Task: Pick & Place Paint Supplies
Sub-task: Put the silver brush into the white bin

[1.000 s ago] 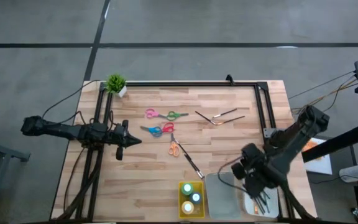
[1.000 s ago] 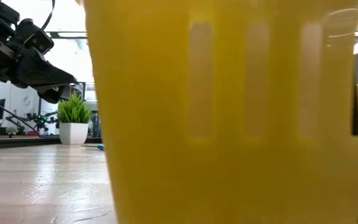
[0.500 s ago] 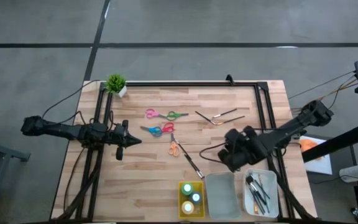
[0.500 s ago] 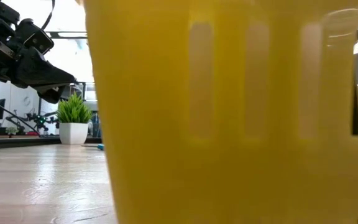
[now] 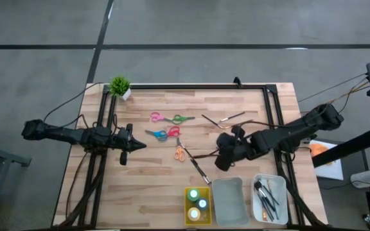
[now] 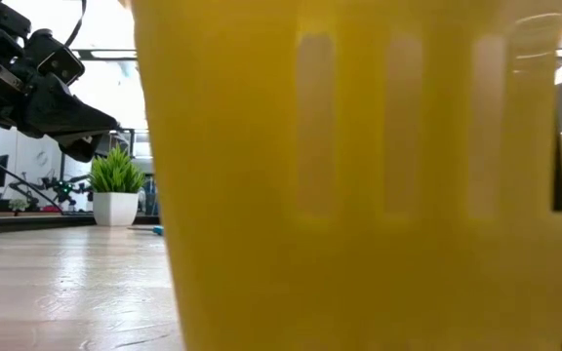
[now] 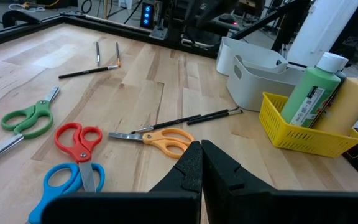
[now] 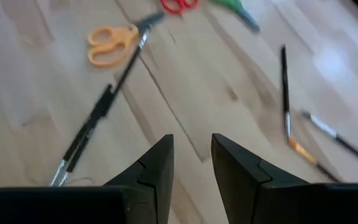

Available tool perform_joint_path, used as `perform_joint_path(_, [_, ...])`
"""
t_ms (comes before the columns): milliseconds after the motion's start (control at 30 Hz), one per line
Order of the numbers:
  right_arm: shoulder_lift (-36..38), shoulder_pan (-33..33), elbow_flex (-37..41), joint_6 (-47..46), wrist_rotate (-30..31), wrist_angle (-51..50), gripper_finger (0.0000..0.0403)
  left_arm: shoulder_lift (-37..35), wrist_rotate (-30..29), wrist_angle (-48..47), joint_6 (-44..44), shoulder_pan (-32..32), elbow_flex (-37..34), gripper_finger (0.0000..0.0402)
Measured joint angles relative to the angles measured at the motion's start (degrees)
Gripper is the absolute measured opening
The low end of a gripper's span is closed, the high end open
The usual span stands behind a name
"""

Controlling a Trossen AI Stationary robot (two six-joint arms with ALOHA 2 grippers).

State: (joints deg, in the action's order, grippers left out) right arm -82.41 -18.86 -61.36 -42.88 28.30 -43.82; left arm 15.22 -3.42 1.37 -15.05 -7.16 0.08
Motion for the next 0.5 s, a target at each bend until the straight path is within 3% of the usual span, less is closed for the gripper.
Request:
perform_joint_path(233, [-3.8, 4.2, -4.9, 3.7, -2.3, 2.8, 0.0105, 0.0, 0.0, 0.0, 0.0, 0.0, 0.0, 0.0])
perform_joint_path(500, [-15.1, 8.5, -14.1, 8.0, -7.1, 2.2, 0.0105, 0.0, 0.0, 0.0, 0.0, 0.0, 0.0, 0.0])
